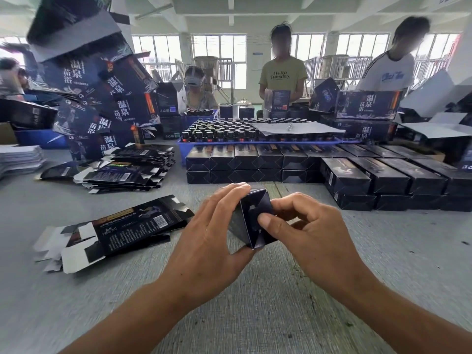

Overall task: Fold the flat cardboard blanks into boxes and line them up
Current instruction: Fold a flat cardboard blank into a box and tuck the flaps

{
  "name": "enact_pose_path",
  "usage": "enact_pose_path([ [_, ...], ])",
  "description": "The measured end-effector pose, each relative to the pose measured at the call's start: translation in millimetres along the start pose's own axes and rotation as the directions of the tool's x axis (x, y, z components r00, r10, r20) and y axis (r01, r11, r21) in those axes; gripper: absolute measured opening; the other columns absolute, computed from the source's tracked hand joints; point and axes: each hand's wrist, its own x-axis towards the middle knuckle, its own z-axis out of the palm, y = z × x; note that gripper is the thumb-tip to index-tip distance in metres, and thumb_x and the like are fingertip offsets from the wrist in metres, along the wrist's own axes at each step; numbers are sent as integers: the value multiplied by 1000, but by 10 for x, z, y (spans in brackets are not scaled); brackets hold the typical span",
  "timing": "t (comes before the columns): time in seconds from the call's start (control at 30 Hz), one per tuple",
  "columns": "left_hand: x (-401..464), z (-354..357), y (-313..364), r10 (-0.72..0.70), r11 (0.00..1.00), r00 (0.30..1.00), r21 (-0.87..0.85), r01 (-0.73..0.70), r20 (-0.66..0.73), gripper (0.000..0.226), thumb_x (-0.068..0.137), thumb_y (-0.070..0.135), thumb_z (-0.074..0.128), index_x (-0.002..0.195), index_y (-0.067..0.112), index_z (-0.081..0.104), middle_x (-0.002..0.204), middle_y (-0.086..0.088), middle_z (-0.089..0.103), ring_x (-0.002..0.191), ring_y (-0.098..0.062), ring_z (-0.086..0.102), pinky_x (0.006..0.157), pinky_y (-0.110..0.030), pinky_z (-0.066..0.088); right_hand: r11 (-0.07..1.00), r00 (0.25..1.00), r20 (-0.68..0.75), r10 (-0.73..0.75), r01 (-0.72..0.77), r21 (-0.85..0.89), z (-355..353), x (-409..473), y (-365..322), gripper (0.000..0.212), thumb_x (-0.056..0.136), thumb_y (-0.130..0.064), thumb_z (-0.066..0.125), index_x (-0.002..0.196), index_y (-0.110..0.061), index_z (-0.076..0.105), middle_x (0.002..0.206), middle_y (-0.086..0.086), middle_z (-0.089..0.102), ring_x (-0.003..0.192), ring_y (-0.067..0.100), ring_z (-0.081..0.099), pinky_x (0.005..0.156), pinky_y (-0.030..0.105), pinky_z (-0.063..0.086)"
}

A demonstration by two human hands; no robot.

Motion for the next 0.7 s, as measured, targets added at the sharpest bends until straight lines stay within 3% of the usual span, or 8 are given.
enact_pose_path([
  [0.1, 4, 4, 20, 23, 1000, 1000, 8, -23, -16, 82, 79, 44, 71, 148, 30, 29, 146, 15, 39, 137, -5, 39, 109, -18, 29, 1000, 999, -40, -19, 18, -23, 7, -9, -12, 12, 84, -28, 78, 96, -28, 75, 90, -14, 72, 81, 9, 70, 73, 37, 59],
  [0.3, -3, 0, 31, 37, 998, 999, 56, -36, -20, 84, 77, 44, 72, 148, 25, 31, 146, 7, 44, 135, -7, 40, 108, -15, 27, 993, 996, -67, -66, 59, -106, 11, -6, -25, 12, 83, -31, 77, 94, -28, 74, 86, -16, 70, 76, 7, 67, 62, 18, 51],
  [0.4, 4, -11, 23, 52, 997, 998, 62, -50, -33, 82, 79, 47, 71, 147, 21, 33, 145, 6, 44, 135, -8, 40, 110, -6, 24, 994, 997, -22, -73, 71, -89, -2, -3, -28, 15, 84, -36, 75, 98, -29, 73, 89, -17, 70, 78, 7, 69, 64, 18, 54],
  [0.53, 5, -11, 9, 70, 994, 997, 88, -66, -41, 84, 79, 45, 73, 148, 19, 34, 145, 5, 45, 135, -11, 41, 113, -8, 22, 995, 997, 6, -75, 75, -69, -13, 5, -11, 20, 84, -42, 74, 101, -31, 70, 91, -16, 70, 79, 7, 70, 64, 21, 56],
  [0.63, 10, -4, 11, 91, 991, 995, 106, -86, -50, 82, 82, 50, 65, 150, 19, 32, 145, 10, 39, 135, -9, 38, 115, -11, 20, 995, 997, 36, -75, 77, -59, 13, -12, -28, 36, 81, -55, 69, 108, -32, 67, 96, -17, 70, 85, 3, 69, 67, 15, 54],
  [0.7, 13, -4, 5, 98, 989, 994, 112, -92, -50, 82, 82, 49, 64, 151, 20, 30, 145, 11, 38, 135, -9, 37, 115, -11, 19, 995, 996, 49, -74, 77, -65, 25, -18, -35, 36, 82, -57, 65, 110, -34, 66, 97, -20, 69, 90, 0, 67, 70, 15, 53],
])
